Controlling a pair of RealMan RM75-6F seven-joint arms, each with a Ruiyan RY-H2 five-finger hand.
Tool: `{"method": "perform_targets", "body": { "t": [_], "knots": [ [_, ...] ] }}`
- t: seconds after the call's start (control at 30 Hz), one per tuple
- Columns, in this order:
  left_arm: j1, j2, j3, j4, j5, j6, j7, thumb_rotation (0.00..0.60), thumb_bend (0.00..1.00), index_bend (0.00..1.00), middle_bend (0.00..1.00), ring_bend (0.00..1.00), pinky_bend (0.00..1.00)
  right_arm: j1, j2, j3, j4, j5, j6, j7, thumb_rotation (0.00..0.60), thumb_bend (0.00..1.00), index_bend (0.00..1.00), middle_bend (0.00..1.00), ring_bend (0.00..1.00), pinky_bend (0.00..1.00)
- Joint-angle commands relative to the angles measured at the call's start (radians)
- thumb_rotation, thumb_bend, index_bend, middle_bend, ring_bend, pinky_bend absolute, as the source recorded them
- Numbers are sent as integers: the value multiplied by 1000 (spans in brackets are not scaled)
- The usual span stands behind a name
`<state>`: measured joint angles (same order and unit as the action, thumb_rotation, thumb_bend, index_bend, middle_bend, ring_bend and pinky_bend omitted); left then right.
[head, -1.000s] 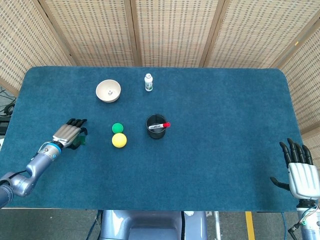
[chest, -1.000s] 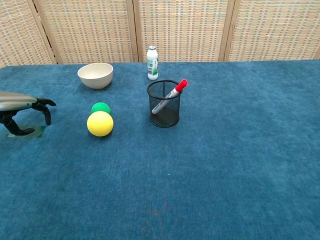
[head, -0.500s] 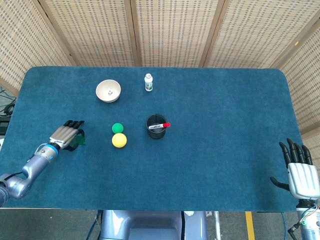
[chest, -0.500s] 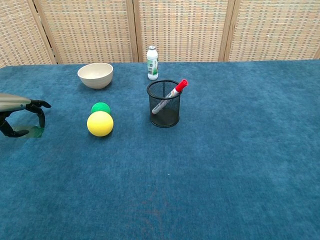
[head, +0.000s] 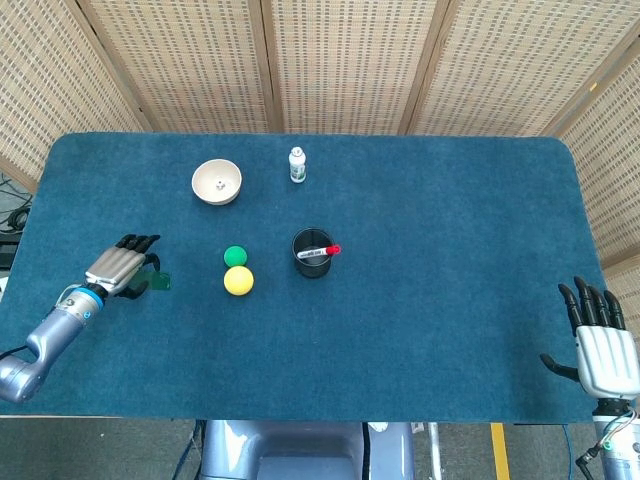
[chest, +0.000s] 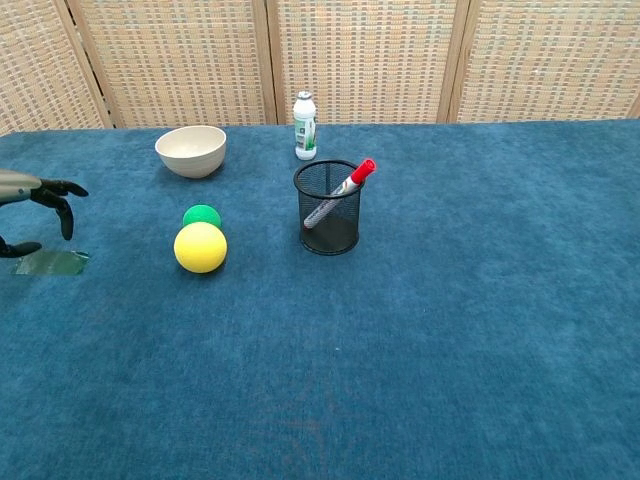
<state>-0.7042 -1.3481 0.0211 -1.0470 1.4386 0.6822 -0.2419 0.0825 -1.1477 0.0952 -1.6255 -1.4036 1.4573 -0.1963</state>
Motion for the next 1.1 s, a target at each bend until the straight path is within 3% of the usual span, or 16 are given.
{"method": "perform_targets", "body": {
  "t": [0.03,0.43,1.1],
  "knots": [
    [5,-11,-10,21,4,26,-10,600,485,365,0,0,0,1,-1,-1,-1,-1,-1,-3,600,0,0,0,0,0],
    [15,-158,-23,163,-5,69,57,600,434,412,0,0,0,3,0,0,2,6,-8,3,600,0,0,0,0,0],
    [24,-251,-28,273,-4,97,61,600,408,465,0,0,0,6,4,-1,2,12,-19,15,600,0,0,0,0,0]
  ]
}}
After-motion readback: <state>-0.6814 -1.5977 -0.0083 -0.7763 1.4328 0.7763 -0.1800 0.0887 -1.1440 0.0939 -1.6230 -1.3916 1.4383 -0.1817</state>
